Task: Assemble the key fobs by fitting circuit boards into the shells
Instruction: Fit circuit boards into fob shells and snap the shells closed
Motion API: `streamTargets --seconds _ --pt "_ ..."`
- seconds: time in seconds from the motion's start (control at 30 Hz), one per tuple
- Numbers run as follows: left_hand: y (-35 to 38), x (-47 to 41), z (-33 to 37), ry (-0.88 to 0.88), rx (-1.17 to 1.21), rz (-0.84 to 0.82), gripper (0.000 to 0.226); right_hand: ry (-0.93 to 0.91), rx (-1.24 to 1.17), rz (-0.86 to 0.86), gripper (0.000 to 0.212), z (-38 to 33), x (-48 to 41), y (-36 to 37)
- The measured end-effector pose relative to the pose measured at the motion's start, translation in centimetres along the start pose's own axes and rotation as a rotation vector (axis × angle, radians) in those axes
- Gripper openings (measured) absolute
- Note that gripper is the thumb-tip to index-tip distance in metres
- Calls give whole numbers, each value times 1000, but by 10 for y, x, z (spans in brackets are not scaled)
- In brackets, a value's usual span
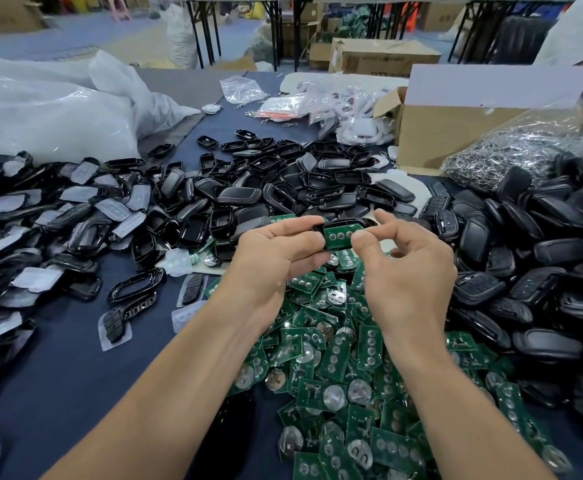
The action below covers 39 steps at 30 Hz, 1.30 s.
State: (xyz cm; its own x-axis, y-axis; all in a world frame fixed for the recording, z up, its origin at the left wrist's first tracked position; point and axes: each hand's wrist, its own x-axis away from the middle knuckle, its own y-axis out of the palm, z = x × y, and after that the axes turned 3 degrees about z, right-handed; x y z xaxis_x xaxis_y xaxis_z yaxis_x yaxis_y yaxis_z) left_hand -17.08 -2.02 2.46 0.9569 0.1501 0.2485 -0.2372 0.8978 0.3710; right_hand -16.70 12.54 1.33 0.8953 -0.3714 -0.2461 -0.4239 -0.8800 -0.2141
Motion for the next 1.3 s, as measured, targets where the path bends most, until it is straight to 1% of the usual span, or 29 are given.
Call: streamTargets --seconds 0.13,0.23,0.37,0.5,0.57,0.87,1.03,1.17,1.3 --pt "1 2 1 -1 -13 -12 23 12 32 17 15 -3 1 0" --pt "1 3 1 -4 -31 -26 28 39 28 34 9 -4 2 0" --pt "1 3 1 -2 -51 -31 31 47 39 48 14 -3 3 2" --pt "2 5 2 -7 -44 -49 23 56 29 73 18 0 0 1" --pt "2 5 3 -4 -35 -62 22 62 17 76 22 1 -1 0" --pt "1 7 4 3 -56 -80 21 73 -66 86 22 -1 1 0" --pt "1 6 4 26 -84 -55 29 86 -95 94 22 -2 2 1" --pt "0 6 1 82 -151 -50 32 64 -52 102 21 -3 2 0" --pt "0 7 -3 223 -325 -37 31 64 -20 103 20 -3 2 1"
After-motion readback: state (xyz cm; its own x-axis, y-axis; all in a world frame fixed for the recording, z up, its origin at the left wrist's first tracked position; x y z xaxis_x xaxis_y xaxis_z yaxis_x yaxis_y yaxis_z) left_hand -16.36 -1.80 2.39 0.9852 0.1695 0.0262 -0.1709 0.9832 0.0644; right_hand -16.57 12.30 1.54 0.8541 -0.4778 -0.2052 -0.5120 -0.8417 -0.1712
